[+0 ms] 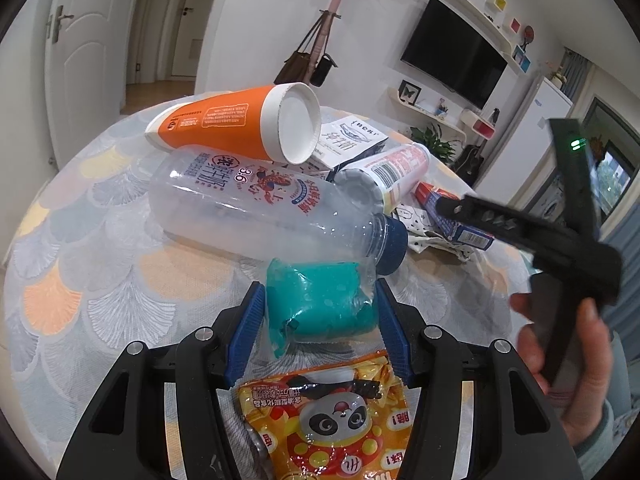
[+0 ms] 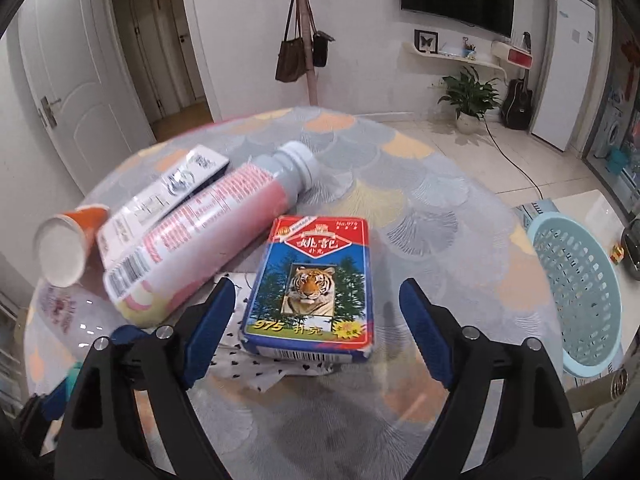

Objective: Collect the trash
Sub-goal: 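Grasp the tiger-print card box with the right tool while the left tool holds the teal packet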

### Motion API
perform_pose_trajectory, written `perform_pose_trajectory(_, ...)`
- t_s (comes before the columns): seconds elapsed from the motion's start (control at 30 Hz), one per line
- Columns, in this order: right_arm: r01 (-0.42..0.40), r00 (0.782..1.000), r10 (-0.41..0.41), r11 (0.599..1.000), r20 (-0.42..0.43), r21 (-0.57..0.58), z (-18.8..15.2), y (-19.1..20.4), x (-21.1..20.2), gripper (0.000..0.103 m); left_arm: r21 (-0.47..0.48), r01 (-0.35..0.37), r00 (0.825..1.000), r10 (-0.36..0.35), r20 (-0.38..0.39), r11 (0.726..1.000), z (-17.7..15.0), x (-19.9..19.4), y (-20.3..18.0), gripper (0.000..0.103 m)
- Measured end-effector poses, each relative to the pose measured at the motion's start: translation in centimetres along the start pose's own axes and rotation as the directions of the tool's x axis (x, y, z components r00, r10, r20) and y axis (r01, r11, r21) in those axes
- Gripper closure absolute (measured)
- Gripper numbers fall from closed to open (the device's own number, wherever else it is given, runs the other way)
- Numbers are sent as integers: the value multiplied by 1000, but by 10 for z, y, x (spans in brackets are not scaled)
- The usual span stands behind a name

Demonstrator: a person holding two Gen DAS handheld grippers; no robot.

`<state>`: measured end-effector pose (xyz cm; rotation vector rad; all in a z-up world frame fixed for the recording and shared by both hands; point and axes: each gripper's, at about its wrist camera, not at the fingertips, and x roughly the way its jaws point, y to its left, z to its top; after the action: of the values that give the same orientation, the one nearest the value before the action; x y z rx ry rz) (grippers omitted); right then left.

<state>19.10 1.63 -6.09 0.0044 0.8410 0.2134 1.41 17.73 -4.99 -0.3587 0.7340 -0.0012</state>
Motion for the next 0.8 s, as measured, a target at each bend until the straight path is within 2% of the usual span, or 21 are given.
perform_pose_trajectory(0.17, 20, 1000, -20, 1000, 16, 2, -3, 0, 2, 25, 0, 1, 1000, -1, 6, 1000, 0, 0, 1, 50)
perform_pose_trajectory(0.27, 22, 1000, -22, 999, 9, -31, -6, 5, 4, 45, 1, 1, 1000, -1, 9, 1000, -1, -1, 2, 50)
perform_pose_trajectory(0.4, 9, 999, -8, 999, 44, -34, -11, 3, -9, 46, 5, 0, 1000, 0, 25, 1000, -2, -4, 1, 50)
perform_pose_trajectory(0.63, -55, 990, 52, 998, 133, 22, -22, -29, -53, 46, 6, 67, 994, -67, 92, 998, -1, -24, -3, 50)
perform_pose_trajectory(0.8, -74, 981, 57, 994, 188, 87, -25, -65, -83, 46, 68, 89, 986, -98, 135, 994, 7, -45, -35, 50)
